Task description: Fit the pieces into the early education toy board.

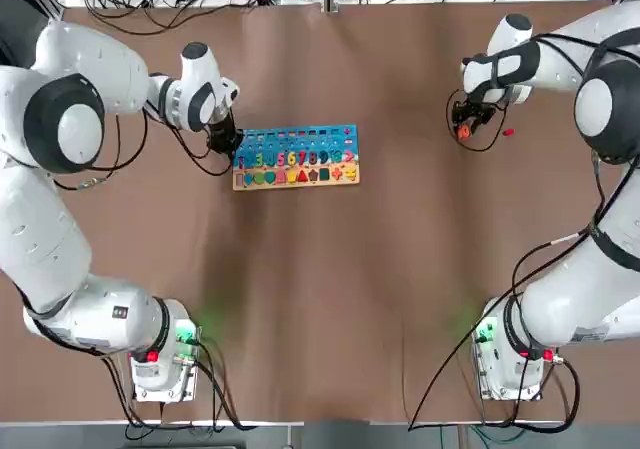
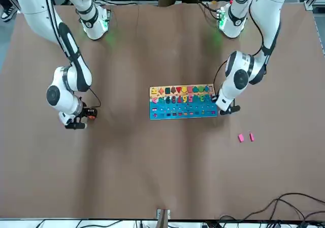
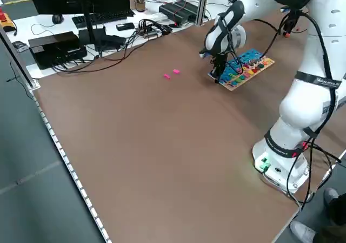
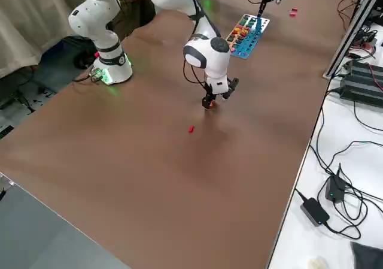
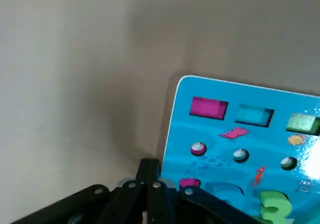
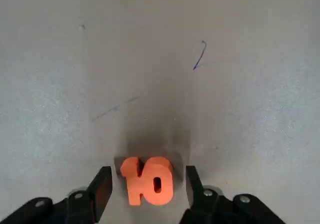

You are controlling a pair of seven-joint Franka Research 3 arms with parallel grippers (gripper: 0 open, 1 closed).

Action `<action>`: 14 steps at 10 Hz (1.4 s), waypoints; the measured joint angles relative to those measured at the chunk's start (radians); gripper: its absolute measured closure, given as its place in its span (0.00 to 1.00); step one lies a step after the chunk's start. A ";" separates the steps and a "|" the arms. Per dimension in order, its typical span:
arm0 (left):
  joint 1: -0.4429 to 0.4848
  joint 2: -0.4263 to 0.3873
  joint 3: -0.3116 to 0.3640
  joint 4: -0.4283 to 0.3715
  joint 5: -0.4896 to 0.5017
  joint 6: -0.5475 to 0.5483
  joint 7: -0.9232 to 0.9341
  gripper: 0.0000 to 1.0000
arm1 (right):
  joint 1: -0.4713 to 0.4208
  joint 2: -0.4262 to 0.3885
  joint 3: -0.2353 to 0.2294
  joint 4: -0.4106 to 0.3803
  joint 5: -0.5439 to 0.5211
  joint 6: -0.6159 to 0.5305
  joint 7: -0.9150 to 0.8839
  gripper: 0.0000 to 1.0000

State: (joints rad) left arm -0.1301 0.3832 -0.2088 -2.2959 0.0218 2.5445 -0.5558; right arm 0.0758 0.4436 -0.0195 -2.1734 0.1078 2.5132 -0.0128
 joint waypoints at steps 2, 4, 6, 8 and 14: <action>-0.034 0.014 0.000 0.023 0.000 -0.003 -0.047 0.98 | -0.002 0.000 0.000 0.000 0.000 -0.006 0.000 0.33; -0.060 0.026 0.000 0.043 0.000 -0.009 -0.085 0.98 | -0.004 0.000 0.000 0.000 0.000 -0.011 0.000 0.37; -0.087 0.039 0.002 0.066 0.000 -0.016 -0.126 0.98 | -0.005 0.000 0.000 0.000 0.000 -0.024 0.000 0.38; -0.123 0.058 0.005 0.098 0.006 -0.030 -0.174 0.98 | -0.005 0.000 0.000 0.000 0.000 -0.029 0.000 0.40; -0.221 0.103 0.018 0.175 0.018 -0.050 -0.255 0.98 | -0.005 -0.008 0.002 0.010 0.001 -0.052 0.000 0.46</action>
State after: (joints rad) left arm -0.3512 0.4861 -0.1912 -2.1204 0.0400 2.4945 -0.8109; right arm 0.0711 0.4358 -0.0177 -2.1634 0.1089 2.4615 -0.0125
